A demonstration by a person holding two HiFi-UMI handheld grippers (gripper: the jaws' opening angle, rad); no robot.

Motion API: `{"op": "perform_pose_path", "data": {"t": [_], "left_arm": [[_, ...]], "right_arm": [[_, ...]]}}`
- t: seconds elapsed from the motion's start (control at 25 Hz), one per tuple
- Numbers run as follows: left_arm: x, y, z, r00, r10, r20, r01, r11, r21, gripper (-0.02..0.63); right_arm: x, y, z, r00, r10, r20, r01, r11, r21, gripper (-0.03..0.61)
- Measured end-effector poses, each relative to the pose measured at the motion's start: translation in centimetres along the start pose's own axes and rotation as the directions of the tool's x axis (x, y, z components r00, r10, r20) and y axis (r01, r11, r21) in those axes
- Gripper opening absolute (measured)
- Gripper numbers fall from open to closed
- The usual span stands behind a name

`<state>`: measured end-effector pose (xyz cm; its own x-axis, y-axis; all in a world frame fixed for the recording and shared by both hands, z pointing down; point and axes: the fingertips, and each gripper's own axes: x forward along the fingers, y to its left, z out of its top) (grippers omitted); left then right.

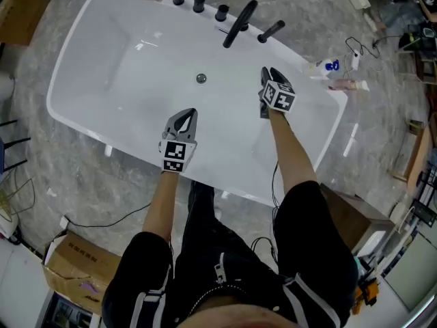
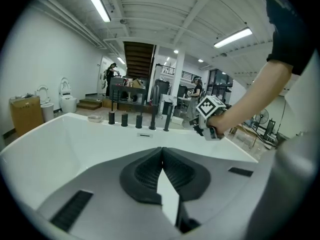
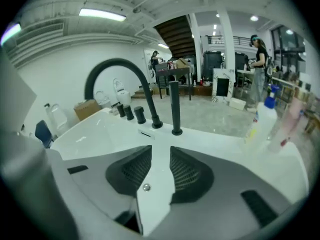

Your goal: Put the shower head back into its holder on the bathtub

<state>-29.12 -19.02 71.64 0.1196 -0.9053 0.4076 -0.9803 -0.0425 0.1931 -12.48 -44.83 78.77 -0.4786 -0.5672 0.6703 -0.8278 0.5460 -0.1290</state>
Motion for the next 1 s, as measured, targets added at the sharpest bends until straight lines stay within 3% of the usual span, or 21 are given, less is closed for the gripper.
{"op": "perform_pose_path", "data": {"t": [0.2, 0.36, 0.56, 1.0], "left_arm": [[-1.2, -2.2, 3.9, 0.999, -0.044, 0.021, 0.043, 0.998, 0.040, 0.023], [-1.8, -3.4, 6.6, 0.997, -0.073, 0.033, 0.071, 0.996, 0.059, 0.023], [-2.9, -5.7, 8.7, 0.993, -0.113, 0.032, 0.110, 0.990, 0.084, 0.023], [-4.6, -11.1, 16.1, 0.977, -0.177, 0.123, 0.152, 0.970, 0.190, 0.023]], "right_arm": [[-8.5, 2.2, -1.1, 0.999, 0.027, 0.039, -0.030, 0.997, 0.071, 0.067], [-13.2, 3.7, -0.2, 0.995, 0.049, 0.084, -0.049, 0.999, -0.005, 0.008], [-18.8, 5.9, 1.3, 0.984, 0.073, 0.162, -0.059, 0.994, -0.088, 0.008], [-30.5, 6.6, 6.9, 0.927, 0.071, 0.370, -0.036, 0.994, -0.102, 0.006]]}}
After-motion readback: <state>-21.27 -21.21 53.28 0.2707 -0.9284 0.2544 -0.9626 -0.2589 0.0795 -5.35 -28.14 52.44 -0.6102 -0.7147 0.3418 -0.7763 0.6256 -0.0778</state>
